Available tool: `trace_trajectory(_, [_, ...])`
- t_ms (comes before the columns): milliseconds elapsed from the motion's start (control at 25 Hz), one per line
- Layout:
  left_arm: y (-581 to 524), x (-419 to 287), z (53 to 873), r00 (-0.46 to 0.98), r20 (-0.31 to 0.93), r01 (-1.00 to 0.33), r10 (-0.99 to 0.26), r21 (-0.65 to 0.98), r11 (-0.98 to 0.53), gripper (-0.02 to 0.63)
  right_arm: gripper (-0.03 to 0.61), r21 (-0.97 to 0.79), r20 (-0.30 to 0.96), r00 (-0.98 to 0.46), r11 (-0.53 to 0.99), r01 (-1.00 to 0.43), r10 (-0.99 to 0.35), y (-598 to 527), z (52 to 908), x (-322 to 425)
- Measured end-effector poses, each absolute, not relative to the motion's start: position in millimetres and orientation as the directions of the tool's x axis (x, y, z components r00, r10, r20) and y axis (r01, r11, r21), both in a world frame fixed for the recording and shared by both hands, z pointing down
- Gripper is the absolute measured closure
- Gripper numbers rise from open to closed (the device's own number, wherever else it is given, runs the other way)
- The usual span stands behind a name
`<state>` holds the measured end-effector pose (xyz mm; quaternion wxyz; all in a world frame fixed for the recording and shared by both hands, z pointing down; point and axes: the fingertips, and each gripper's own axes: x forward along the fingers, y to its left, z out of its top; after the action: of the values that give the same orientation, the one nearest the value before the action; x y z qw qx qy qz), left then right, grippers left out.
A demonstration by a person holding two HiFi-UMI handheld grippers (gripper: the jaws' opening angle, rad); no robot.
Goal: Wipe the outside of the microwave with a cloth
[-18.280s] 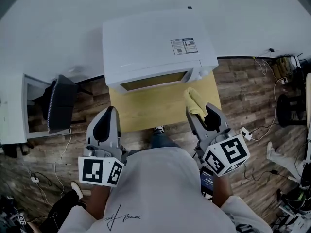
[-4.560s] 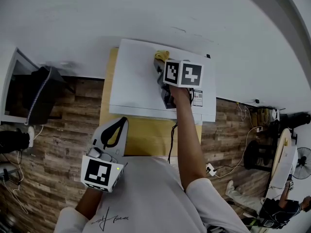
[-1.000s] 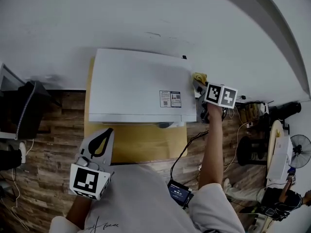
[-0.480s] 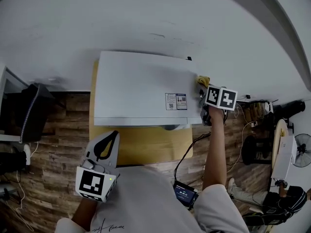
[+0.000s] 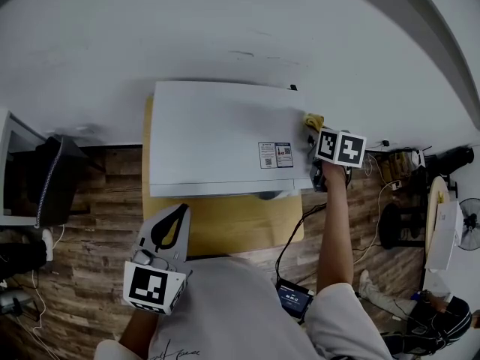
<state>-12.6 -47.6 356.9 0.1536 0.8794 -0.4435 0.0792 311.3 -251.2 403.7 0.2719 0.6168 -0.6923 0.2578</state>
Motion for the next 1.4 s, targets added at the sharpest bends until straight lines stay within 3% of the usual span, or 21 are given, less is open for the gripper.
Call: trace_trajectory(1400, [-38.8, -11.2, 356.8, 0.615, 0.256, -0.788, -0.745, 0.221, -0.575, 0.623, 0.456, -0.067, 0.671, -0.161, 0.157, -0.985, -0.723, -245.0, 403.2, 246.6])
